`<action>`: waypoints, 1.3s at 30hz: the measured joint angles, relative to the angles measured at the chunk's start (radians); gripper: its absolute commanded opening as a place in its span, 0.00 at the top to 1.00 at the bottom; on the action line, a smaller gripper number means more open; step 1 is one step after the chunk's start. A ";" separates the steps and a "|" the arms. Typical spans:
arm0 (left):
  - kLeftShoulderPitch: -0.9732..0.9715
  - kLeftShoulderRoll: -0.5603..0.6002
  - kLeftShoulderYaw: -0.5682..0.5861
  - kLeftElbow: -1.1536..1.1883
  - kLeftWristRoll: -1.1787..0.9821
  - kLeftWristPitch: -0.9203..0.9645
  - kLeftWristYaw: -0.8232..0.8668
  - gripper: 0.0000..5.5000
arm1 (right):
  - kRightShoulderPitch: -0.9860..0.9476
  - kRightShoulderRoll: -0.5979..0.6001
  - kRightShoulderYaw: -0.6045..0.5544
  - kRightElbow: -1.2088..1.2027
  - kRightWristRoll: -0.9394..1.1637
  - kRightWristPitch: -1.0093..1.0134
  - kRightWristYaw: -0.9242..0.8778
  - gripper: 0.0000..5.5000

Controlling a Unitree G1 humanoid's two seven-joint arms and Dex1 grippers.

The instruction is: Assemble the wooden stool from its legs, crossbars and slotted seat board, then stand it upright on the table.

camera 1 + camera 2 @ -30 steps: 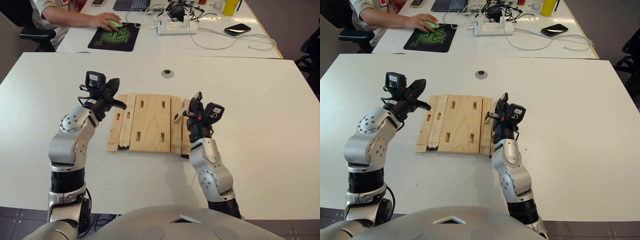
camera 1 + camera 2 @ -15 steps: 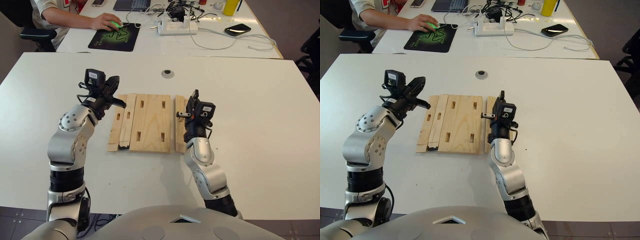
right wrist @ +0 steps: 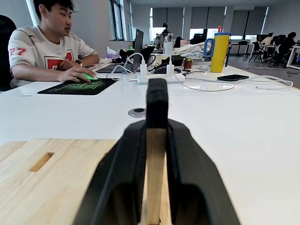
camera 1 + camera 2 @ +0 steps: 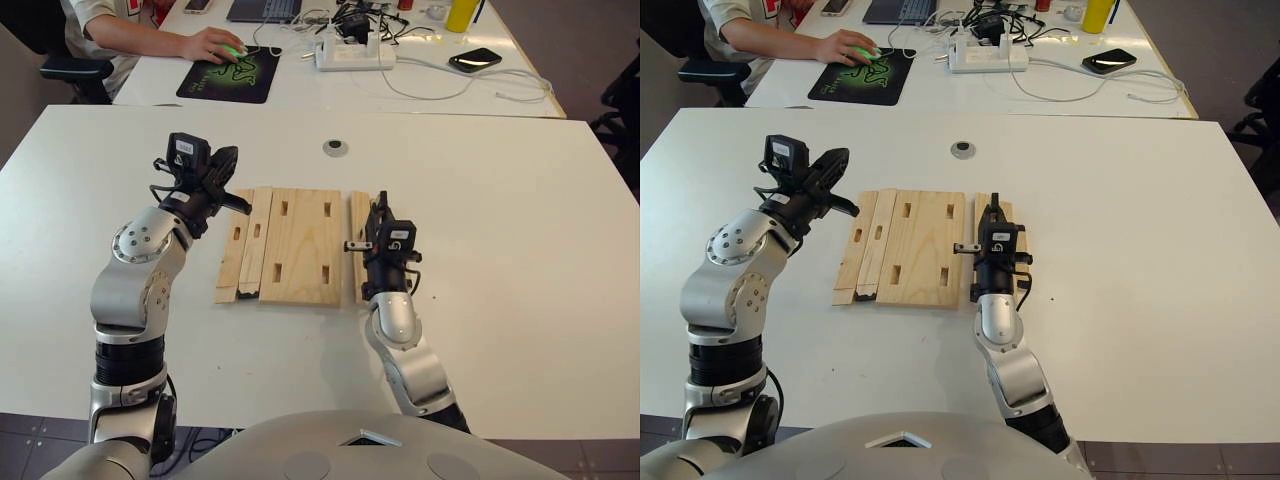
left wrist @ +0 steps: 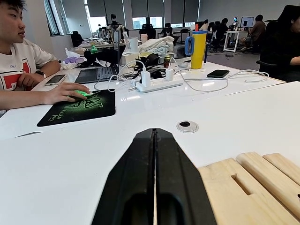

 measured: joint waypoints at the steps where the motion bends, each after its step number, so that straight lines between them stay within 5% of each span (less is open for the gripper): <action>1: 0.000 0.000 -0.003 -0.002 0.000 0.000 -0.001 1.00 | 0.000 -0.001 0.002 0.002 -0.008 0.000 0.005 0.92; 15: 0.009 -0.020 -0.008 -0.015 0.010 -0.008 0.031 1.00 | -0.052 0.005 -0.018 0.006 -0.035 0.079 0.082 0.92; 23: 0.037 -0.024 -0.006 -0.030 0.012 -0.018 0.052 1.00 | -0.025 0.008 -0.047 0.035 -0.014 0.146 0.117 0.68; 39: 0.046 -0.024 -0.006 -0.049 0.013 -0.024 0.062 1.00 | -0.026 0.005 -0.045 -0.090 -0.058 0.131 0.152 0.68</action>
